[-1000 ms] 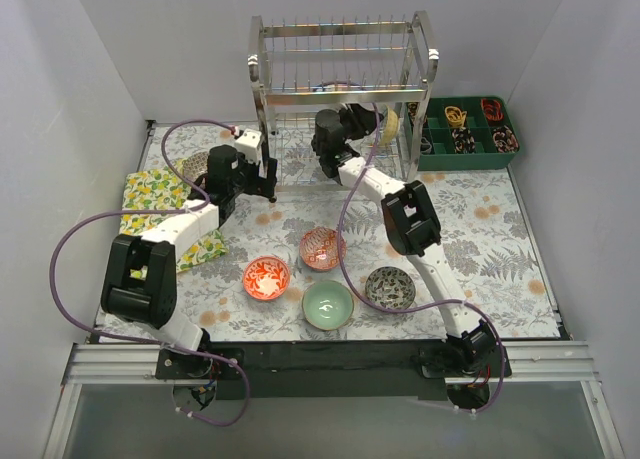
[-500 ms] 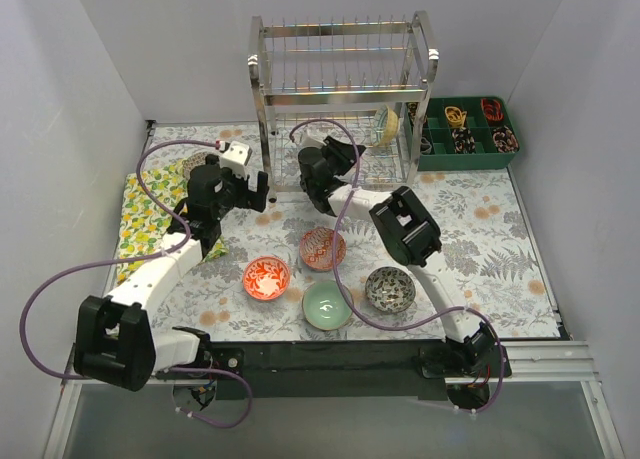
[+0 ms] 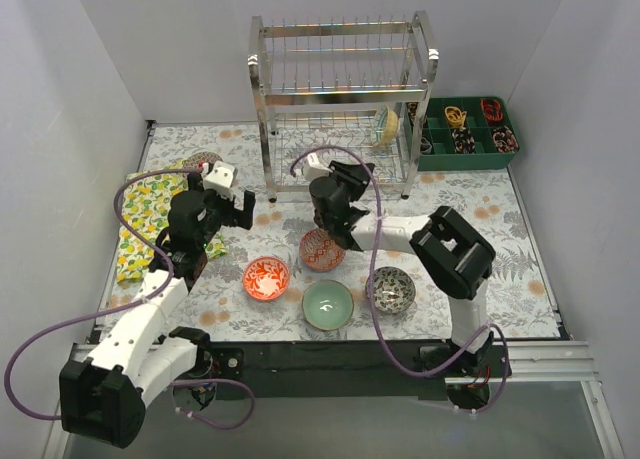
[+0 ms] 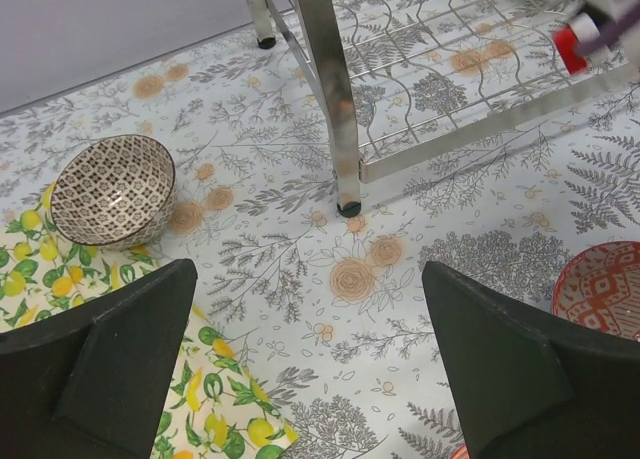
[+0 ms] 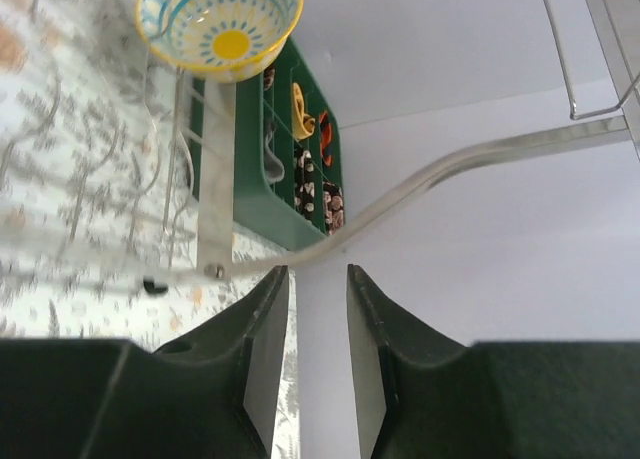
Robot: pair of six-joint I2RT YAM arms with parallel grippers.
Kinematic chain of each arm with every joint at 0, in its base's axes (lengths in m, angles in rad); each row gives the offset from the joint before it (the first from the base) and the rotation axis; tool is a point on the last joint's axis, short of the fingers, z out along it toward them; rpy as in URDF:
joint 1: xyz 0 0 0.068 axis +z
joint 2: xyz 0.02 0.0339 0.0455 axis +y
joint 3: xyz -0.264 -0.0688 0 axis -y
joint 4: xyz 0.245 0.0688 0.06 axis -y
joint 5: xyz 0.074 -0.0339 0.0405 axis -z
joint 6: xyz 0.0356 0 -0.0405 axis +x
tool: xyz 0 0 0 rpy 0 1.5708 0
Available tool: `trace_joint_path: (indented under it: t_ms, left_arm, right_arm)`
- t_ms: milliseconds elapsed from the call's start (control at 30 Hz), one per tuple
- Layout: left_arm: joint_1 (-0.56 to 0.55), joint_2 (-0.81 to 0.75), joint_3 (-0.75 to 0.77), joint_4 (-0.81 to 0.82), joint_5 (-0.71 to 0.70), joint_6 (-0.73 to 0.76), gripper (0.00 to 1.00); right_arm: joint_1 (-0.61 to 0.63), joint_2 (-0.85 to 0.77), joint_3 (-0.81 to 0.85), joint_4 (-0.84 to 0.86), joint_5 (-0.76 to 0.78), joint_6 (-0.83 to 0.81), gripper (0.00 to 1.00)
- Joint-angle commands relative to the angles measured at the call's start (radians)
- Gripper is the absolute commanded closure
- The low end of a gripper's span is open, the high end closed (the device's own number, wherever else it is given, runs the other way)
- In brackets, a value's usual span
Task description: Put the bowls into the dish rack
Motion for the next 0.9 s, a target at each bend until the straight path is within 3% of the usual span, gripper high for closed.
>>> trace_joint_path:
  t_ms: [0,33,67,100,133,167,200,267,300,367,400,433,500,567,667,800,867]
  left_arm:
    - [0.015,-0.107,-0.041,-0.019,-0.019,0.033,0.02]
    - [0.017,-0.120,-0.049,-0.019,-0.016,0.034,0.02]
    - [0.017,-0.148,-0.054,-0.046,-0.016,0.039,0.02]
    - [0.018,-0.160,-0.069,-0.045,-0.014,0.045,0.02]
    - [0.021,-0.171,-0.077,-0.046,-0.011,0.048,0.02]
    - [0.020,-0.191,-0.088,-0.042,-0.011,0.053,0.02]
    - [0.020,-0.199,-0.097,-0.039,-0.013,0.054,0.02]
    - [0.023,-0.211,-0.118,-0.036,-0.013,0.054,0.02]
    - [0.025,-0.219,-0.124,-0.039,-0.011,0.053,0.02]
    - [0.029,-0.222,-0.124,-0.054,0.004,0.050,0.02]
    - [0.031,-0.222,-0.120,-0.062,0.009,0.048,0.02]
    - [0.032,-0.220,-0.115,-0.069,0.012,0.051,0.02]
    - [0.035,-0.214,-0.101,-0.086,0.014,0.063,0.02]
    - [0.035,-0.203,-0.098,-0.088,0.009,0.083,0.02]
    - [0.035,-0.191,-0.103,-0.079,0.000,0.099,0.02]
    - [0.035,-0.165,-0.104,-0.082,-0.009,0.114,0.02]
    - [0.037,-0.145,-0.103,-0.082,-0.006,0.117,0.02]
  right_arm:
    - [0.085,-0.195,-0.174,-0.059,-0.049,0.000,0.61]
    - [0.101,-0.232,-0.190,-0.226,-0.069,0.041,0.58]
    - [0.113,-0.308,-0.170,-0.398,-0.101,0.206,0.51]
    - [0.133,-0.341,-0.121,-0.599,-0.236,0.333,0.41]
    - [0.135,-0.364,-0.049,-0.841,-0.368,0.471,0.02]
    - [0.130,-0.384,0.035,-1.195,-0.493,0.641,0.02]
    - [0.136,-0.393,0.093,-1.261,-0.577,0.693,0.02]
    - [0.156,-0.459,0.071,-1.296,-0.595,0.746,0.02]
    - [0.155,-0.487,0.042,-1.296,-0.632,0.764,0.13]
    - [0.143,-0.550,0.025,-1.323,-0.676,0.825,0.19]
    - [0.114,-0.567,0.022,-1.346,-0.821,0.835,0.29]
    - [0.100,-0.605,0.020,-1.364,-0.884,0.847,0.32]
    - [0.064,-0.651,0.007,-1.395,-1.007,0.911,0.28]
    - [0.046,-0.705,-0.023,-1.415,-1.015,1.024,0.21]
    - [-0.063,-0.755,-0.073,-1.449,-1.168,1.114,0.12]
    - [-0.352,-0.760,-0.162,-1.527,-1.355,1.174,0.18]
    - [-0.422,-0.771,-0.232,-1.549,-1.371,1.197,0.21]
